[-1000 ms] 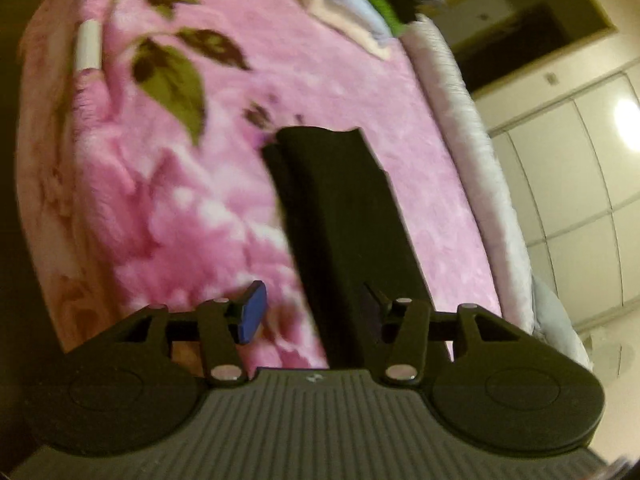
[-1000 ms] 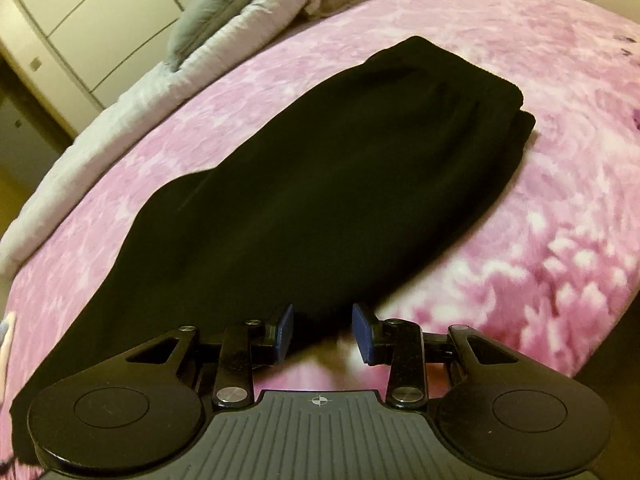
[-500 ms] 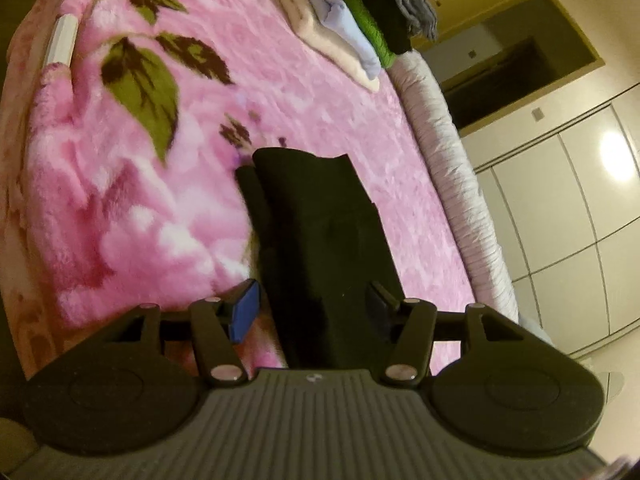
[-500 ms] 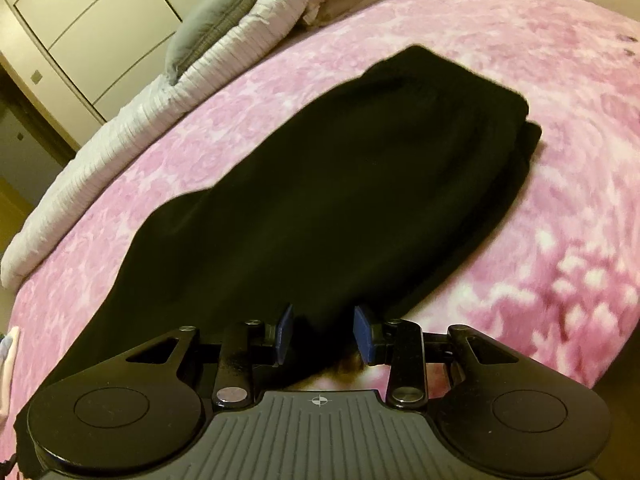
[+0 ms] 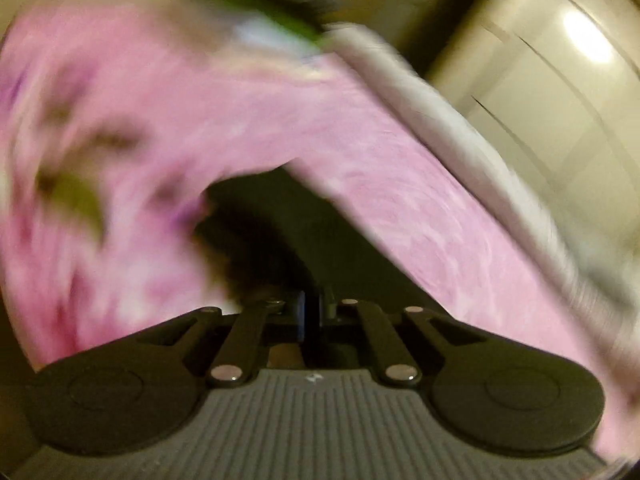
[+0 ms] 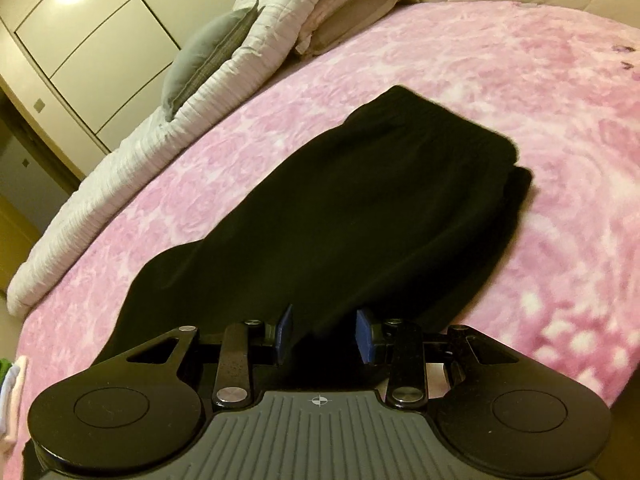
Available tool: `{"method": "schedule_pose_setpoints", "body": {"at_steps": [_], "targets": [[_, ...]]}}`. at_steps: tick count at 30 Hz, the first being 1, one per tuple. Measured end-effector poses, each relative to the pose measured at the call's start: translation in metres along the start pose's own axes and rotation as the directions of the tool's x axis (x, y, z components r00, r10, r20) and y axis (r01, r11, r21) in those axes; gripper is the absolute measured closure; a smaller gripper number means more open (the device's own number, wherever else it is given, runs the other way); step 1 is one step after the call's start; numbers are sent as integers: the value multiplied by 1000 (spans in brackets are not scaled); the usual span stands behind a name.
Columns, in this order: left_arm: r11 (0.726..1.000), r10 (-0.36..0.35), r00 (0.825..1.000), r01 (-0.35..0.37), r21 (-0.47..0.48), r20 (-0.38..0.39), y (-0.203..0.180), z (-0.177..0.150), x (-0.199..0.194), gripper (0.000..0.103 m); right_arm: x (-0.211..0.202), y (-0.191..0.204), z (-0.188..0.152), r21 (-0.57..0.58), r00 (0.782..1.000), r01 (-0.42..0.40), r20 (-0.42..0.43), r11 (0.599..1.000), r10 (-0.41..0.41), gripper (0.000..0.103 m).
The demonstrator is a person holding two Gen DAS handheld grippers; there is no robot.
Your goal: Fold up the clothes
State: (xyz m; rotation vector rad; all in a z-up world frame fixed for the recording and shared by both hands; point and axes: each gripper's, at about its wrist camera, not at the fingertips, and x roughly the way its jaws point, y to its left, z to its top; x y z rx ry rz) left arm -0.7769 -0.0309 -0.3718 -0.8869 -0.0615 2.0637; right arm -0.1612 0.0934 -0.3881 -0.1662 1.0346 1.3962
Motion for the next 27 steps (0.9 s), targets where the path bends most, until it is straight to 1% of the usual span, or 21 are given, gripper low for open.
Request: {"method": "schedule_pose_setpoints", "body": {"at_steps": [1,2,3,4,5,6,7,9,10,11,13,14,16,17,18,19,20,22,23,24,27], "targets": [[995,-21,1000,20,97,11,-21,4,-4,100,-1,-3,1,0,1000,5,3,1000,-5,66],[982,-52,999,49,182,15,-43,7,-10,100,-3,-7,3,5,1000,8,8,1000,-8,66],[959,-93,996,85,272,15,-70,7,-17,100,-5,-11,4,11,1000,9,12,1000,-10,66],[927,-133,991,119,355,15,-96,4,-25,100,-8,-15,6,17,1000,11,17,1000,-11,66],[890,-172,985,150,430,14,-120,-2,-33,100,-10,-19,8,23,1000,13,21,1000,-13,66],[850,-222,975,194,491,0,-144,-13,-40,100,-12,-23,9,28,1000,14,26,1000,-15,66],[804,-277,961,247,541,-26,-167,-27,-46,100,-14,-27,10,34,999,14,32,999,-15,66],[696,-378,922,345,629,-88,-213,-54,-59,100,-19,-34,12,45,999,11,40,999,-12,66],[645,-417,900,391,657,-126,-232,-70,-64,100,-21,-37,12,50,999,8,44,999,-10,66],[600,-441,882,428,676,-167,-247,-88,-66,99,-22,-39,13,53,999,7,46,999,-10,66],[502,-432,856,489,713,-283,-277,-132,-60,91,-25,-44,14,60,999,6,49,998,-9,66],[467,-413,847,512,721,-334,-287,-151,-55,87,-25,-46,14,63,999,6,46,998,-9,66],[419,-367,831,550,722,-419,-300,-185,-45,87,-25,-49,14,67,999,11,32,998,-14,66],[412,-357,816,574,708,-454,-302,-195,-43,87,-25,-51,14,70,1000,13,25,997,-15,66],[425,-363,797,603,675,-484,-301,-199,-45,87,-27,-52,13,74,1000,12,23,997,-14,66],[445,-374,778,628,639,-505,-298,-198,-48,87,-29,-53,13,72,1000,6,24,997,-8,66],[467,-384,765,644,606,-517,-293,-194,-50,86,-32,-53,13,65,1000,-2,26,998,0,66],[517,-404,754,655,551,-518,-279,-181,-53,86,-34,-50,13,54,999,-20,29,998,18,66],[546,-408,759,648,531,-508,-271,-172,-54,86,-34,-47,12,52,999,-40,26,998,39,66],[576,-406,770,634,516,-493,-262,-163,-54,86,-31,-41,9,54,997,-80,7,995,80,66],[660,-377,815,570,489,-440,-236,-137,-50,86,-21,-24,1,66,977,-202,-52,977,205,66]]}}
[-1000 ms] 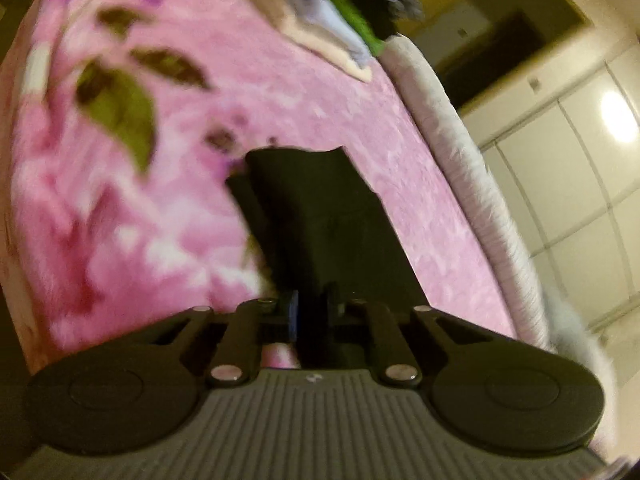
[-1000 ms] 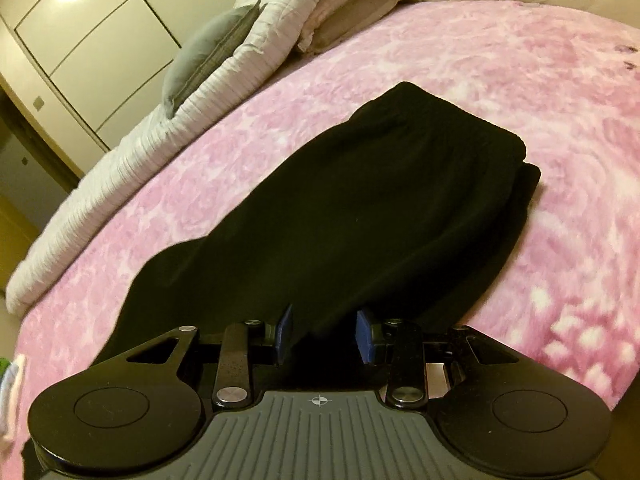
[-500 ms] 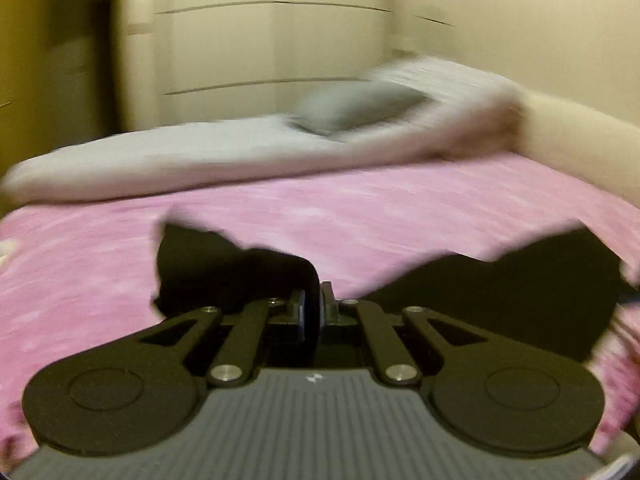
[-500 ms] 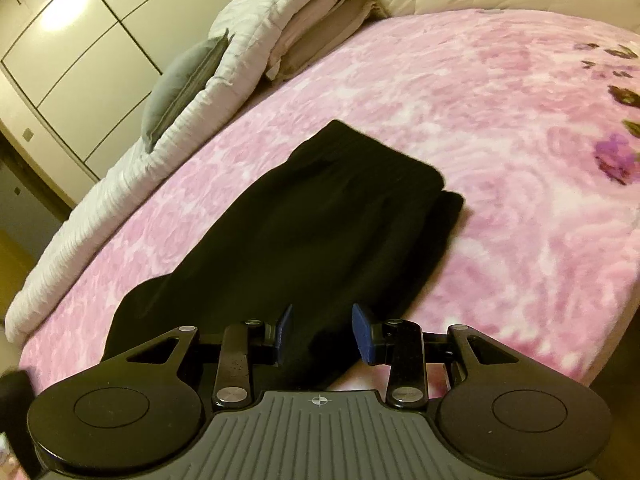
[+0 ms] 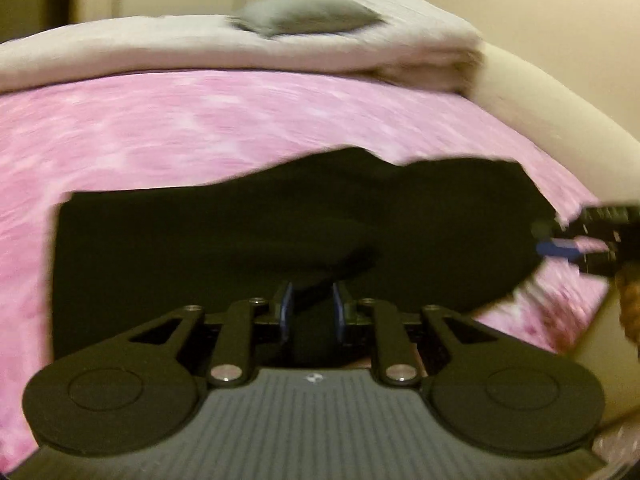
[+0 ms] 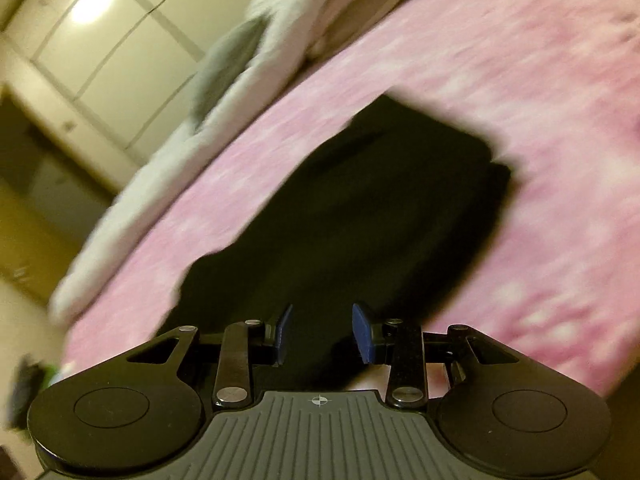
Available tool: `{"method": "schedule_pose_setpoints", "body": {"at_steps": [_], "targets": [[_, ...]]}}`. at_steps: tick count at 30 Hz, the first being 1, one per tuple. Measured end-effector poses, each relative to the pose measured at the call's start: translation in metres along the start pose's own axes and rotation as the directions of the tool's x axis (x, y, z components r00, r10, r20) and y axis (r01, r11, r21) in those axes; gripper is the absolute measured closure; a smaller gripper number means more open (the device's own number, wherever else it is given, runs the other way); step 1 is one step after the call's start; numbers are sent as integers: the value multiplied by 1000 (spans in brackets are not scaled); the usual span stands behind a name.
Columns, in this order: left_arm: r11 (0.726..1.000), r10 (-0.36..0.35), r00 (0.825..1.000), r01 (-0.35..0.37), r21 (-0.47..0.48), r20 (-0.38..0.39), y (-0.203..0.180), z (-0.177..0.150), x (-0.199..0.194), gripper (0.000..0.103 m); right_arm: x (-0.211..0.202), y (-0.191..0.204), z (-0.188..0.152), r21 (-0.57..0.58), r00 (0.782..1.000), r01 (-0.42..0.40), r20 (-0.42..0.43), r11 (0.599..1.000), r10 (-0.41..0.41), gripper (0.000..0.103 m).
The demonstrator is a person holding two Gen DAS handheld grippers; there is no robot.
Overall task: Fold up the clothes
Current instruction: 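Fold the held end over toward the right gripper with the left gripper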
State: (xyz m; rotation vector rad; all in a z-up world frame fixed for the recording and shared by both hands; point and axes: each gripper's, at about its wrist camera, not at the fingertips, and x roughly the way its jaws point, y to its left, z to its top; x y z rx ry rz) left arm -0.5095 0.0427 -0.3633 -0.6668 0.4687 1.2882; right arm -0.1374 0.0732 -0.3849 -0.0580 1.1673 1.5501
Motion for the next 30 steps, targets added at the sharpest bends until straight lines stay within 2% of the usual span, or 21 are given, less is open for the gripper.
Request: {"method": "schedule_pose_setpoints", "body": {"at_steps": [3,5,9,12,15,17,19,20,21,24,27,30], "targets": [[994,75,997,-75,-77,-4,32,6,-5,85,30,20,-17,22,987,-113,-109,993,115,66],[987,97,995,-99,-129,-21,53,7,-7,85,53,34,-27,39,974,-151,-164,988,156,66],[970,80,996,-87,-227,-43,86,4,-8,85,87,59,-39,63,954,-212,-201,975,220,66],[958,60,998,-67,-277,-32,104,1,-14,84,105,75,-40,56,947,-240,-207,969,246,66],[953,45,999,-51,-299,-27,115,-1,-11,84,126,85,-43,26,946,-194,-258,981,194,66],[953,41,999,-46,-301,-25,119,-1,-9,84,139,90,-45,12,945,-194,-268,981,190,66],[953,34,999,-39,-300,-22,121,0,-6,84,147,96,-47,-15,949,-195,-256,981,185,67],[954,28,999,-32,-298,-18,122,2,-5,84,151,99,-47,-29,951,-196,-250,980,183,70],[955,22,1000,-25,-295,-13,122,3,-4,84,148,104,-47,-62,955,-206,-231,976,187,99],[959,-1,1000,3,-284,7,122,11,-4,84,137,116,-47,-167,964,-234,-171,958,206,99],[960,-34,999,38,-276,19,117,24,-2,84,103,114,-34,-263,986,-169,-29,950,167,99],[964,-80,997,81,-255,15,105,35,6,82,70,97,-14,-310,989,-68,101,948,104,99]]}}
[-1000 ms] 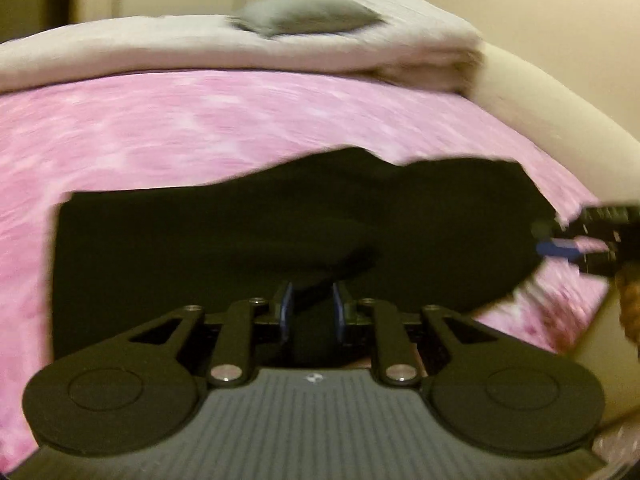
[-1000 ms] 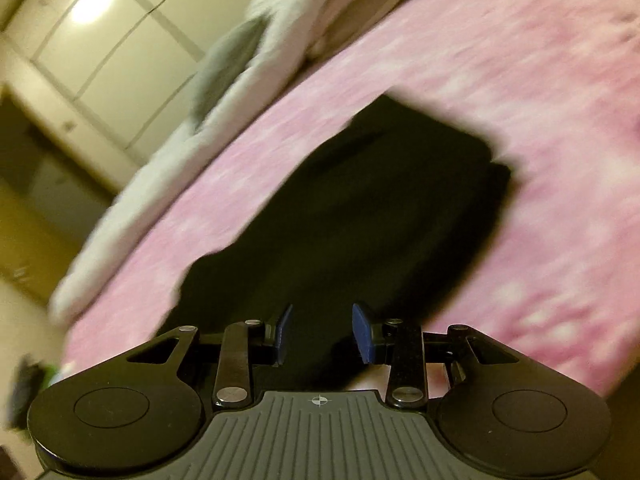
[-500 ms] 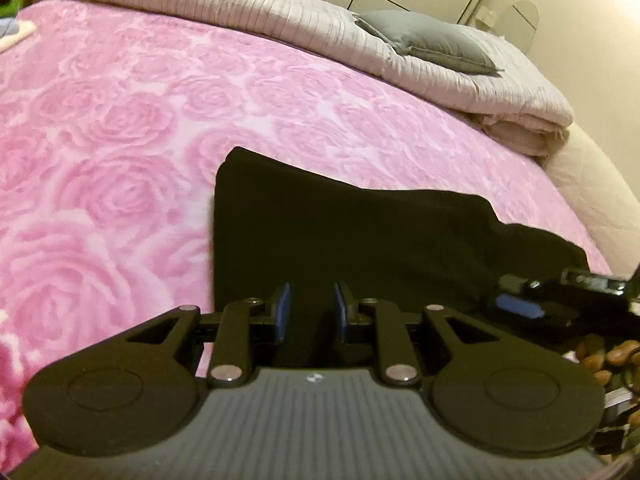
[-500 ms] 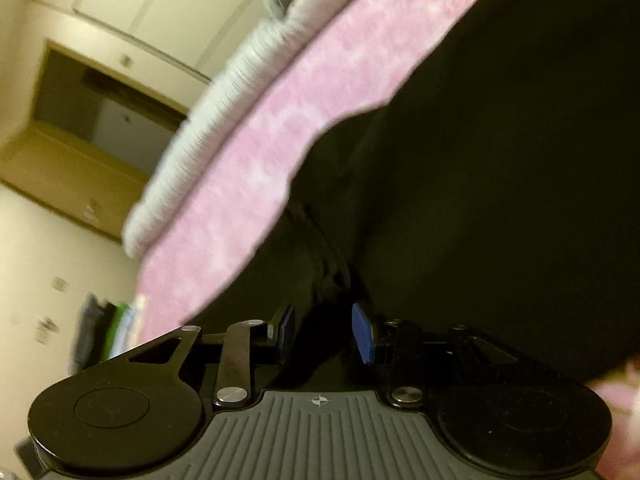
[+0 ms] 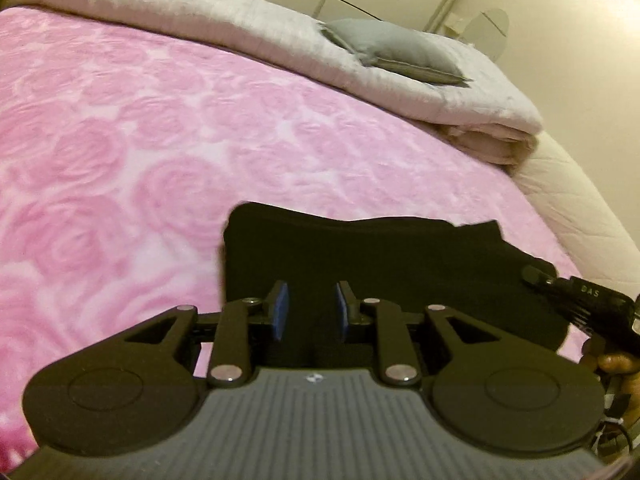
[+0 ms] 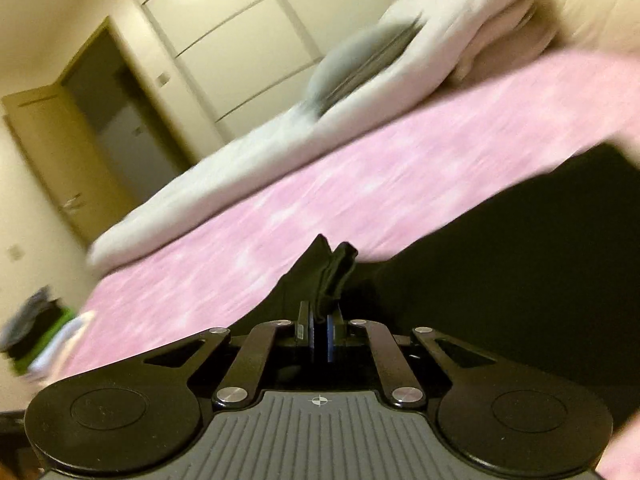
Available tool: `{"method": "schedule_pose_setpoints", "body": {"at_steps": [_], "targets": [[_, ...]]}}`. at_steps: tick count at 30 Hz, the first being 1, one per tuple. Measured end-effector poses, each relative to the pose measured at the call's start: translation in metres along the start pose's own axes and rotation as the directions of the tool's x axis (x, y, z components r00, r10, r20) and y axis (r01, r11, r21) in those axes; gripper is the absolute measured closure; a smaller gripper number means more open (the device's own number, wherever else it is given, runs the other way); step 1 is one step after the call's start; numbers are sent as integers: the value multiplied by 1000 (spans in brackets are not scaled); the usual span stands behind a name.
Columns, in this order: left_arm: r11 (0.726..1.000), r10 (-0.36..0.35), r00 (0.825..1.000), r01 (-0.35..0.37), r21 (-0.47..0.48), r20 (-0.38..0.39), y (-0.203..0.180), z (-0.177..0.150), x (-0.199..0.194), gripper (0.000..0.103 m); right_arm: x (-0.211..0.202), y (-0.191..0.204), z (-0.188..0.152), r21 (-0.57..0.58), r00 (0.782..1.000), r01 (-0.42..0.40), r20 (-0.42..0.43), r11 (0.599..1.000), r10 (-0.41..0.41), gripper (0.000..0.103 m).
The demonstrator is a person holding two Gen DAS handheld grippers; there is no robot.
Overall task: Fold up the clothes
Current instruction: 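Fold the held end over toward the right gripper with the left gripper, then lay the folded trousers down and open both grippers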
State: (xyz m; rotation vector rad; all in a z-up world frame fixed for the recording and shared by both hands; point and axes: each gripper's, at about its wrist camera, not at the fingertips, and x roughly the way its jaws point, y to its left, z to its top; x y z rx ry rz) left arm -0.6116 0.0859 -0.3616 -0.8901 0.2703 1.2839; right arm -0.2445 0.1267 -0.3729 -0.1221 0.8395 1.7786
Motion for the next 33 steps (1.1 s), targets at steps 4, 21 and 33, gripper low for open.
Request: {"method": "schedule_pose_setpoints", "body": {"at_steps": [4,21,33], "targets": [[997,-41,997,45,61,-61,-26,-4,26,81,-32,-53,10,42,984,167,56,985,-169,99],[994,0,989,17,111,-150,-75,-32,75,82,-68,-157,32,148,950,276,105,950,-292,99],[987,18,987,9,161,-162,-90,-40,82,82,-63,-181,40,141,936,325,91,935,-340,99]]}}
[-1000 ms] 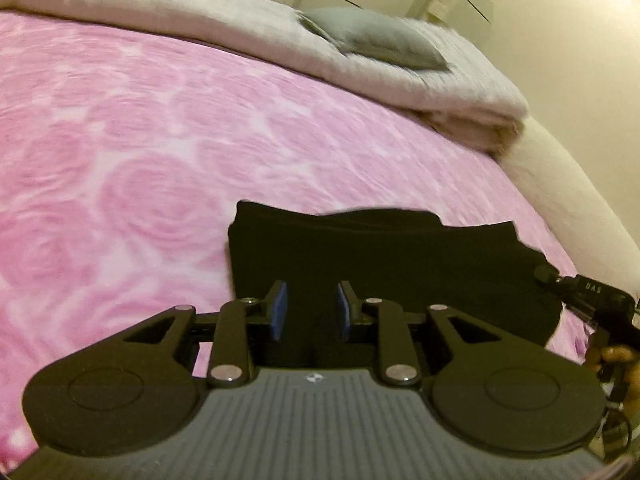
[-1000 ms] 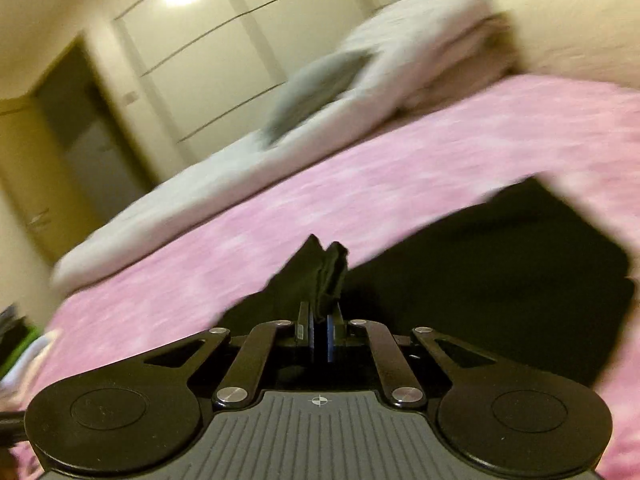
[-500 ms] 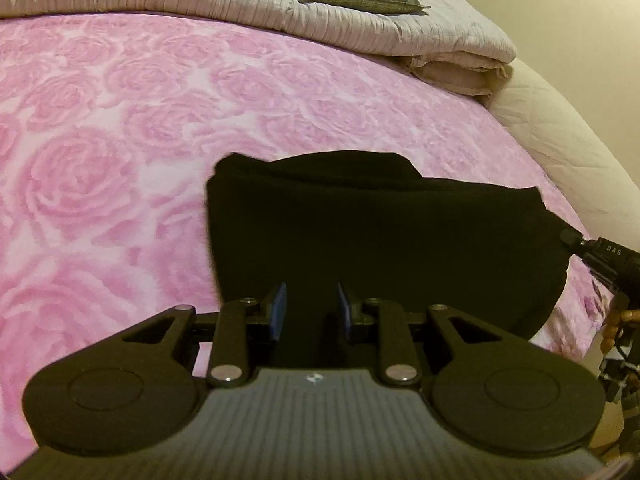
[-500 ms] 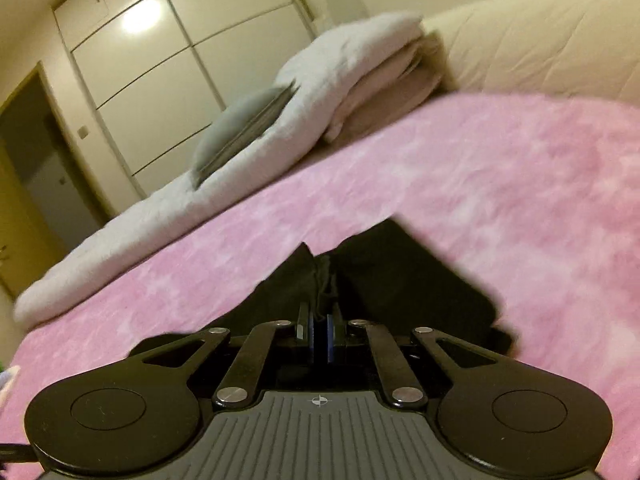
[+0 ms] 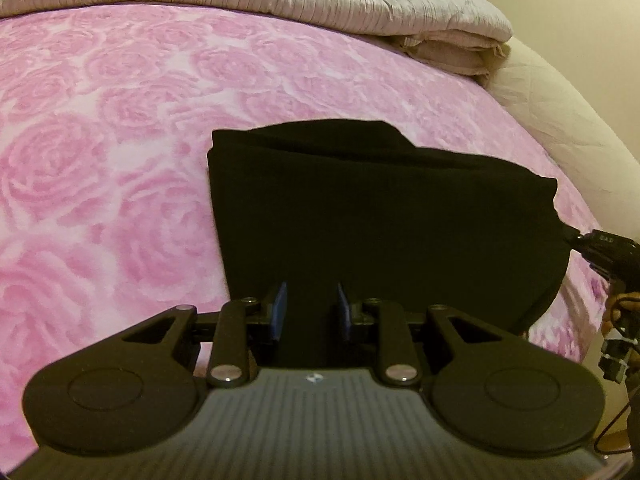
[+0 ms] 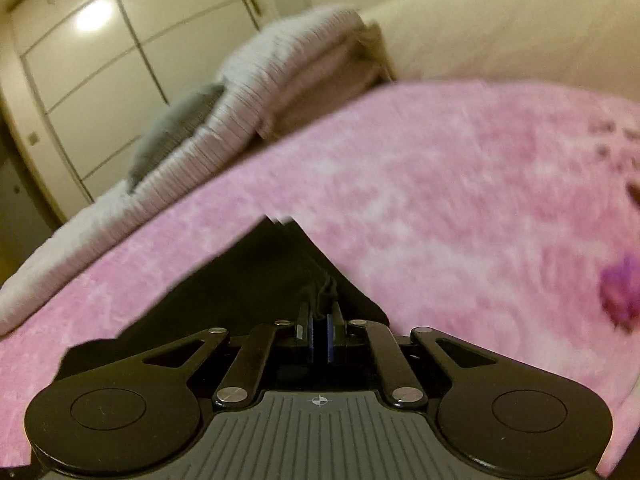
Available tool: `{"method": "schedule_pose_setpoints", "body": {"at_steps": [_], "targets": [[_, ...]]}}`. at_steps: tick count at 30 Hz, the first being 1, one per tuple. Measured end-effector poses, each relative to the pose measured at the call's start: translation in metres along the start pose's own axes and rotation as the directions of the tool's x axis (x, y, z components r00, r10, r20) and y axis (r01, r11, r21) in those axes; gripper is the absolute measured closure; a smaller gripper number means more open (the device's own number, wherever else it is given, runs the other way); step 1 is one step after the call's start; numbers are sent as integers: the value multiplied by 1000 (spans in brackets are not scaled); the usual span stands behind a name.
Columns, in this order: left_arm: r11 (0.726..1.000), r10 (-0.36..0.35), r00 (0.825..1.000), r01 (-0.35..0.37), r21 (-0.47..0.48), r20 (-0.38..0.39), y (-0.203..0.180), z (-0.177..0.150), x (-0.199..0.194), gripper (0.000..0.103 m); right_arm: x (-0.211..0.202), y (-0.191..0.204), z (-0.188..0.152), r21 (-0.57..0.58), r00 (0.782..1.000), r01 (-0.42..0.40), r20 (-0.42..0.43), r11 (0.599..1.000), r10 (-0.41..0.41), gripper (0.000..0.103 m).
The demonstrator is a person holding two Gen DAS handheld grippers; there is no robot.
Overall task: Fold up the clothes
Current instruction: 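Lay the folded trousers down and open both grippers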
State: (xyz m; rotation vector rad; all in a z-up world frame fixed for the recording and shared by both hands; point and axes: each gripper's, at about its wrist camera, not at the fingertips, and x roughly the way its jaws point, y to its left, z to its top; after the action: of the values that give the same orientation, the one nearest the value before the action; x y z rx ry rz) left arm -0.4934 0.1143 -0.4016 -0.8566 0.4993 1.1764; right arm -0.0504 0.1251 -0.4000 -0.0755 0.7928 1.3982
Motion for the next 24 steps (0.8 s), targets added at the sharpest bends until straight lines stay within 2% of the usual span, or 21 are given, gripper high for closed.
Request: {"method": "schedule_pose_setpoints", "body": {"at_steps": [3,5,6,7,8,10,12,14,17,20,22,24], "targets": [[999,19,1000,-19,26,1,-4,0,-6,82,1,0,2,3,1000,8,-16,1000,-8,98],[999,31,999,-31,41,8,-7,0,-13,82,-5,4,7,-5,999,32,-22,999,-32,93],[999,30,999,-31,43,16,-9,0,-18,82,-11,7,8,-17,998,57,-14,998,-57,85],[999,28,999,-29,42,26,-11,-1,-23,82,-17,12,7,-40,996,90,4,995,-90,77],[999,26,999,-27,39,35,-12,-2,-28,82,-25,19,5,-84,991,132,36,988,-130,76],[999,19,998,-21,37,52,-17,-7,-36,82,-40,37,-4,-209,983,165,108,964,-145,72],[998,2,999,-4,59,37,-22,-12,-34,80,-45,50,-15,-315,991,111,106,943,-82,71],[997,11,1000,-11,72,-3,-25,-19,-24,80,-33,55,-26,-387,1000,16,21,922,-9,71],[997,42,999,-40,63,-18,-27,-28,-18,81,-2,49,-41,-429,993,44,-77,902,-85,71],[998,46,999,-46,40,2,-30,-30,-29,81,-16,52,-38,-397,994,56,-64,916,-88,70],[999,35,999,-36,39,10,-33,-33,-33,80,-33,51,-37,-351,998,25,-37,936,-41,70],[998,52,999,-52,46,-6,-36,-36,-28,79,-28,49,-40,-343,996,-8,-88,939,-23,67]]}}
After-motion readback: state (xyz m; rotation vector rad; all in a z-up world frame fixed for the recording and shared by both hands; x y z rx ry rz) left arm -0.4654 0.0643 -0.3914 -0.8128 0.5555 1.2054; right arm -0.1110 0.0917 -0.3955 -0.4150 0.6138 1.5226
